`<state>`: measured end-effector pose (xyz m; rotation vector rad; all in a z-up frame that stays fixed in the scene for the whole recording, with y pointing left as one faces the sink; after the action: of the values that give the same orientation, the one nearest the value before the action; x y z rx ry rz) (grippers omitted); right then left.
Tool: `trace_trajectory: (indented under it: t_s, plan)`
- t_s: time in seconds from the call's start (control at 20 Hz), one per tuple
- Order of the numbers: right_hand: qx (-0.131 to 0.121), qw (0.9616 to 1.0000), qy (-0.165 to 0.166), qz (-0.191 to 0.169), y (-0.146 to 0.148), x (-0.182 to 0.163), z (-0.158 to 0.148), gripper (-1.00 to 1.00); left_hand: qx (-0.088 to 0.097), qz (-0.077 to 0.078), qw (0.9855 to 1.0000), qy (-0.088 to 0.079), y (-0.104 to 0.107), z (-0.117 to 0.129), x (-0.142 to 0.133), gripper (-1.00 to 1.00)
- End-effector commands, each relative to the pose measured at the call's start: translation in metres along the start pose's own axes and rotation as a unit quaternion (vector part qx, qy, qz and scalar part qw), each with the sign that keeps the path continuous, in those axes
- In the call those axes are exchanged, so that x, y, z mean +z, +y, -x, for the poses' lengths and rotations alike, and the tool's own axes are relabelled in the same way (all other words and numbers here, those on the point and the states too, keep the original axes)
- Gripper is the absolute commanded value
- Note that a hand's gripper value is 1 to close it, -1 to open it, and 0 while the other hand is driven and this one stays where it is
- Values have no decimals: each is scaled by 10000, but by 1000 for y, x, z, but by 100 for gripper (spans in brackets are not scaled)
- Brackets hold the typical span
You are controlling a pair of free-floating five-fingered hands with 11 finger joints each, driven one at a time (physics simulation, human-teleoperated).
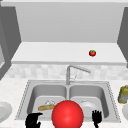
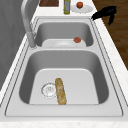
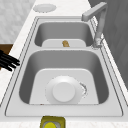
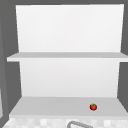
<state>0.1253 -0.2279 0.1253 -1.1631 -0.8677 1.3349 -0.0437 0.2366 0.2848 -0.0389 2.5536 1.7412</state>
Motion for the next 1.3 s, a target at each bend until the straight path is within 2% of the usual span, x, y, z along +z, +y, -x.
trace_trajectory:
  t_s: [0.0,0.3,0.45,0.5,0.55,0.7,0.75,0.95,1.15,1.25]
  plan:
    - [0,10000,0,0,11,18,-9,-100,0,0,10000,0,0,0,0,0]
    - [-106,9999,-21,-43,21,31,-13,-100,0,0,10000,0,0,0,0,0]
    - [-76,9999,-69,-49,21,29,-15,-100,0,0,10000,0,0,0,0,0]
    - [50,10000,-47,-49,21,30,-20,-100,0,0,10000,0,0,0,0,0]
    - [-69,9999,-67,-67,22,30,-15,0,-40,0,10000,-16,0,0,0,-100]
    - [-31,10000,-76,-21,22,30,-16,0,57,-74,10000,29,0,0,1,-100]
    - [-40,10000,-75,-12,22,30,-16,0,77,-22,10000,14,-5,2,2,-100]
    - [-64,10000,-69,13,22,30,-16,0,221,3,9998,29,-8,40,1,-100]
    - [-78,9999,-64,26,23,30,-16,0,453,138,9988,85,-13,71,3,-100]
    - [-84,9999,-63,30,23,30,-16,0,497,165,9986,90,-16,85,4,-100]
